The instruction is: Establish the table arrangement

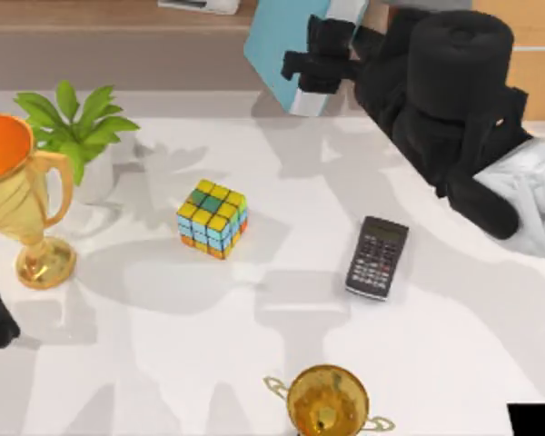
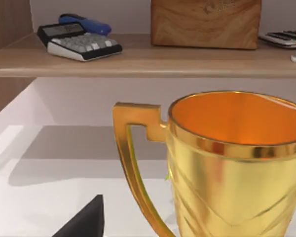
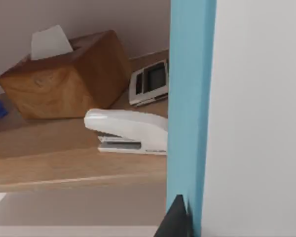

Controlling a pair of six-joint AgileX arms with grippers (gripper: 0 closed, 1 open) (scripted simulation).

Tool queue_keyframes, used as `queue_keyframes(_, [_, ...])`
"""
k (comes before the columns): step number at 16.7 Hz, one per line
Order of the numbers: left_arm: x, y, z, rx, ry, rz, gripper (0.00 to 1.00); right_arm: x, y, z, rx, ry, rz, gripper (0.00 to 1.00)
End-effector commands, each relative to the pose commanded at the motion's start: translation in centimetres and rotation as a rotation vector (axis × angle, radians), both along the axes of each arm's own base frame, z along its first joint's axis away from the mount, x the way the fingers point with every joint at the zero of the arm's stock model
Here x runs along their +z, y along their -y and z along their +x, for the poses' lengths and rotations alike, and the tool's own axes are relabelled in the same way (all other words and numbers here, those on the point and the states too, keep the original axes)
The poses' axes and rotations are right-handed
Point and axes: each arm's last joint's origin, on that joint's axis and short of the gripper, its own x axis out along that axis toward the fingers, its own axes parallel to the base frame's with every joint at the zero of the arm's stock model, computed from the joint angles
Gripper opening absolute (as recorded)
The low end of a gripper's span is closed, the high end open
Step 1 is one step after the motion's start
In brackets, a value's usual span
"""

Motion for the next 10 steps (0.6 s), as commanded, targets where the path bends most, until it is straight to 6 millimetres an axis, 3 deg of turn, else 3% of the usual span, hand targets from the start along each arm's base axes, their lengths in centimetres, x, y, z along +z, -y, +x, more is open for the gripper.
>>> queue_keyframes(6, [0.0, 0.0, 0.0, 0.000, 0.000, 0.000, 1.00, -5.1, 7.4, -3.8, 0.124, -0.340, 0.236, 0.00])
queue_keyframes(10, [0.0, 0.0, 0.0, 0.000, 0.000, 0.000, 1.00, -6.9, 14.3, -3.4, -0.001, -0.483, 0.464, 0.00])
